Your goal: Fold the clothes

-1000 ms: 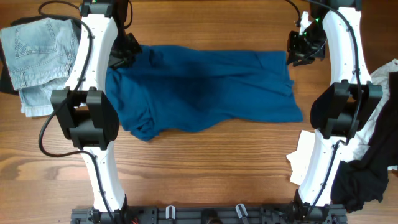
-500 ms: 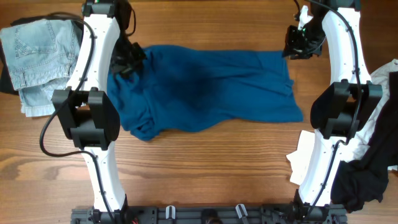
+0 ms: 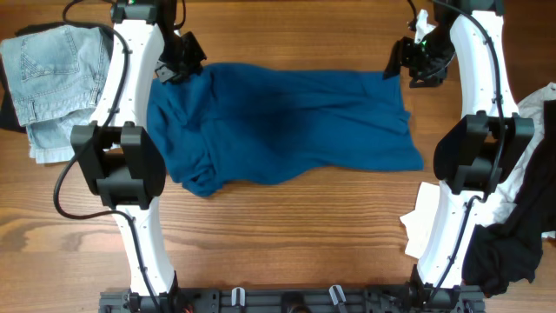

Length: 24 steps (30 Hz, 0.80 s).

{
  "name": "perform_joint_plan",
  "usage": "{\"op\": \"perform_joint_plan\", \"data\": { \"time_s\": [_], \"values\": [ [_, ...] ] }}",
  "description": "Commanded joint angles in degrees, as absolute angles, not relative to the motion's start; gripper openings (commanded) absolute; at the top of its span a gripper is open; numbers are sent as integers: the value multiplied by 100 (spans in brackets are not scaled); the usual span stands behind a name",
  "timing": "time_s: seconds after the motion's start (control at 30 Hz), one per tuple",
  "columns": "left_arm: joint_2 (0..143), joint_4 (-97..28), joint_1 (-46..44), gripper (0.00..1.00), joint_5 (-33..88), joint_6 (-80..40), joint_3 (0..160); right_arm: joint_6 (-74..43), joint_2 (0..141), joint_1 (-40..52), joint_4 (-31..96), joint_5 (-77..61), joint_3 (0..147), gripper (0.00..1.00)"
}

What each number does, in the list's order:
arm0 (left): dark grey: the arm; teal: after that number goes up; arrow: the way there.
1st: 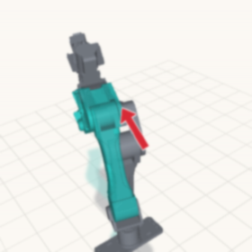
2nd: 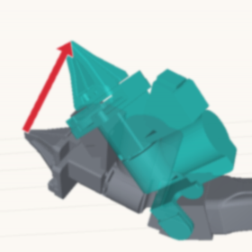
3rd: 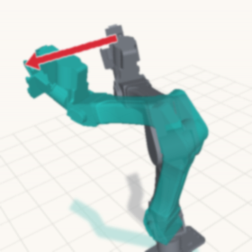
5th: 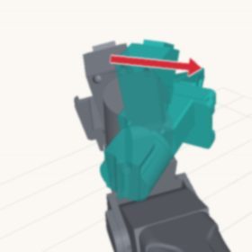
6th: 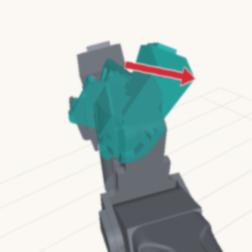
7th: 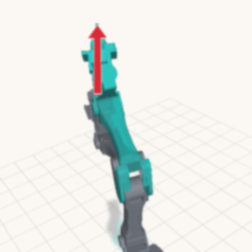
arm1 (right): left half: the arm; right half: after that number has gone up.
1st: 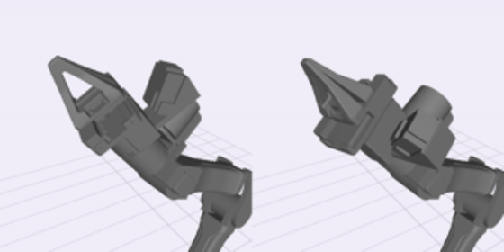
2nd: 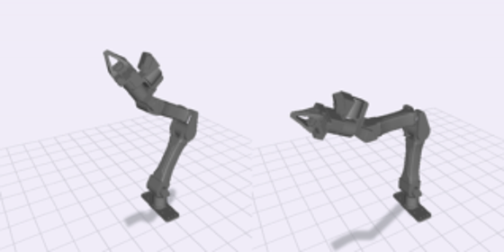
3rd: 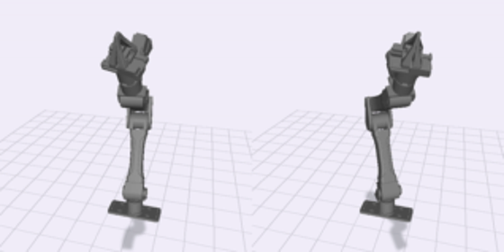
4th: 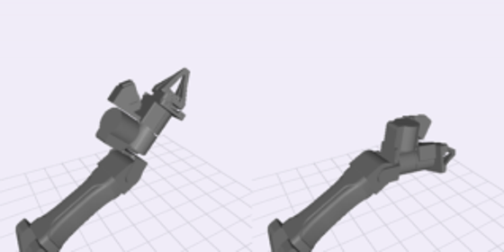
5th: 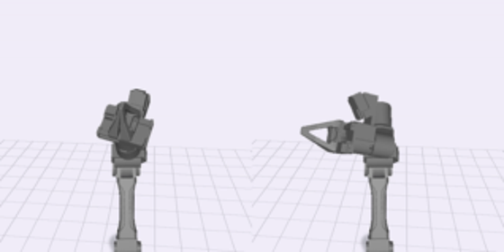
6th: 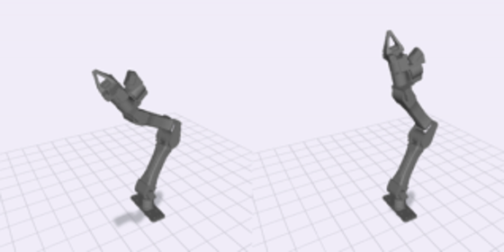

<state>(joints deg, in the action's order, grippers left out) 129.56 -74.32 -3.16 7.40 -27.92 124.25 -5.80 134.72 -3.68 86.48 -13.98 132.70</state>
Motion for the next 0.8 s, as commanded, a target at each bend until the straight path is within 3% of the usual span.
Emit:
{"op": "perform_joint_plan", "data": {
  "time_s": [0.0,0.13,0.17,0.2,0.23,0.27,0.33,0.37,0.47,0.53,0.6,0.63,0.73,0.77],
  "values": [
    [13375,-7507,12,34,790,-2746,12479,-421,13555,-307,8731,-1658,13262,74],
    [13482,-7721,263,41,810,-2744,12477,-329,13555,-305,8783,-1660,13262,77],
    [13502,-7738,314,39,805,-2740,12473,-307,13555,-305,8792,-1660,13262,64],
    [13522,-7758,377,28,808,-2742,12473,-305,13555,-305,8809,-1660,13262,46],
    [13541,-7762,412,24,808,-2742,12473,-307,13555,-307,8812,-1660,13260,37],
    [13583,-7782,462,24,808,-2742,12473,-311,13555,-305,8812,-1660,13262,36],
    [13679,-7861,506,26,814,-2744,12473,-292,13555,-305,8809,-1662,13260,60],
    [13743,-7905,517,26,812,-2742,12473,-252,13555,-307,8801,-1664,13260,65],
    [13854,-8047,515,22,814,-2742,12473,-38,13557,-309,8576,-1920,13194,69],
    [13861,-8062,508,18,864,-2742,12473,-21,13616,-307,8311,-1955,13096,63],
    [13854,-8084,504,16,1076,-2740,12473,-25,13786,-309,8141,-1957,13056,28],
    [13854,-8093,504,15,1103,-2740,12473,-80,13917,-307,8090,-1959,13056,25],
    [13854,-8143,506,13,1109,-2720,12473,-165,14368,-307,8003,-1959,13056,31],
    [13854,-8154,504,13,1109,-2718,12473,-167,14529,-307,7990,-2005,13056,27]
  ]
}}
